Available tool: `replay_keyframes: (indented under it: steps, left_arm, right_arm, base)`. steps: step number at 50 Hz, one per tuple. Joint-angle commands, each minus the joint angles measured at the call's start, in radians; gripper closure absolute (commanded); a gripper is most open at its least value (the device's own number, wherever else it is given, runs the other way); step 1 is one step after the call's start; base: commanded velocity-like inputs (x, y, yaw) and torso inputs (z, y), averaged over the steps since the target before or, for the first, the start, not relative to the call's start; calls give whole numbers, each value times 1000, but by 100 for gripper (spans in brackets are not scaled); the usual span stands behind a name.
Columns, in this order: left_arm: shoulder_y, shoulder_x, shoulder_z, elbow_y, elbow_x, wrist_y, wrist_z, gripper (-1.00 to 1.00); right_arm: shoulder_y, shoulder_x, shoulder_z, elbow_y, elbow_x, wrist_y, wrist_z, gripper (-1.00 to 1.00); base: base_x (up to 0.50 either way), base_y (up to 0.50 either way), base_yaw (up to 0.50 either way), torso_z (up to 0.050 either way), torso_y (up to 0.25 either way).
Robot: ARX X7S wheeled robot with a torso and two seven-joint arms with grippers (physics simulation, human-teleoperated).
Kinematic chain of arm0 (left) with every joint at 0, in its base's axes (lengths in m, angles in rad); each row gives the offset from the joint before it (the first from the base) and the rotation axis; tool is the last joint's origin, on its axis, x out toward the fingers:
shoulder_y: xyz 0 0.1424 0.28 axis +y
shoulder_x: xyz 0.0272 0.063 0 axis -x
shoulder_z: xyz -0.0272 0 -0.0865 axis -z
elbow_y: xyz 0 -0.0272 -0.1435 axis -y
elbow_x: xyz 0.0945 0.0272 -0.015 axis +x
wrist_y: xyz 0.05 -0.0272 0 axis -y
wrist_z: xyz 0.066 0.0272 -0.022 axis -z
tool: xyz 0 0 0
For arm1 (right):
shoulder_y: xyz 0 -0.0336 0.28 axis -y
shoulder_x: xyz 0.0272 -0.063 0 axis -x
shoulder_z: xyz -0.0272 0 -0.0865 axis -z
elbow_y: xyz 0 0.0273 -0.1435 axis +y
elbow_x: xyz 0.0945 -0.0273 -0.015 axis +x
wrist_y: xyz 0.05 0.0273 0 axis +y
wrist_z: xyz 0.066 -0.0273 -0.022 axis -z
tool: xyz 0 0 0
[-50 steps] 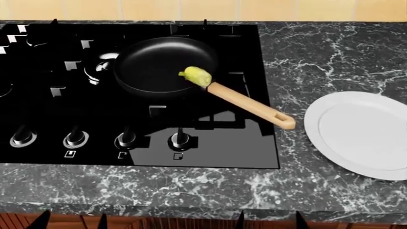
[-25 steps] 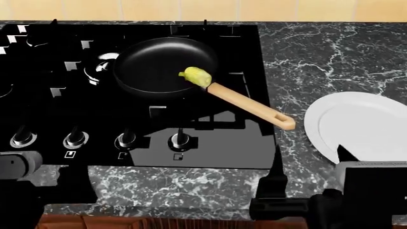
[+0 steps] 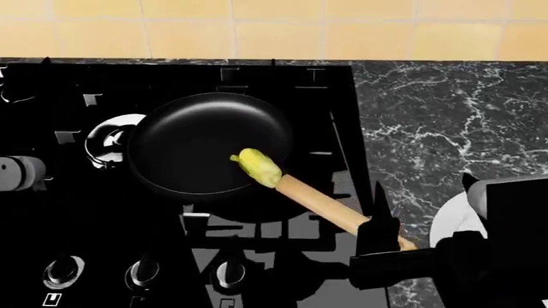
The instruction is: Pick up the pan and dump the vegetables in it onto the plate. Then return the pan to the stove.
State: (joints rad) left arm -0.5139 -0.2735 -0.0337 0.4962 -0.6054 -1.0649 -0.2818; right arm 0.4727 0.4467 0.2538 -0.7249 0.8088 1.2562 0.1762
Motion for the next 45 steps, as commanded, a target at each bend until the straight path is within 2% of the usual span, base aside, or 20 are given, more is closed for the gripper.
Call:
replay_keyframes:
  steps: [1,9,15,17,18,32,38,45]
  left_arm:
    - [-19,-9,-6,-2,-17,-26,-7,-100]
    - [-19,-13,-15,5,-25,-35,-17,-100]
    - [-28,-18,-26,8,-35,-46,-22,-100]
    - [-31,-19,-30,12,-40,-54,-25,-100]
    - [-33,-21,-32,15,-43,-59,-27,-100]
    - [-16,-22,-57,22,-65,-67,-36,-100]
    - [0,-27,-67,17,-69,-58,-32,-100]
    - [14,-31,-76,22,-78,-54,-31,-100]
  right_arm:
    - [32,4,25,4,51,52,6,-100]
    - [76,19,-9,1,98,112,2,-100]
    - [201,15,-64,83,212,293,4,-100]
    - [249,33,-122,126,226,304,12,-100]
    - [296,55,-193,186,259,311,15,-100]
    - [445,84,-597,481,142,174,-195,-100]
    - [502,88,-716,599,83,135,-282,-100]
    - [562,86,-790,700,47,114,-350,-100]
  base:
    - [445,0,0,0,0]
    - [448,0,0,0,0]
    - [108,0,0,0,3]
    - [0,0,0,0,0]
    - [0,0,0,0,0]
    - [0,0,0,0,0]
    - [0,0,0,0,0]
    - [0,0,0,0,0]
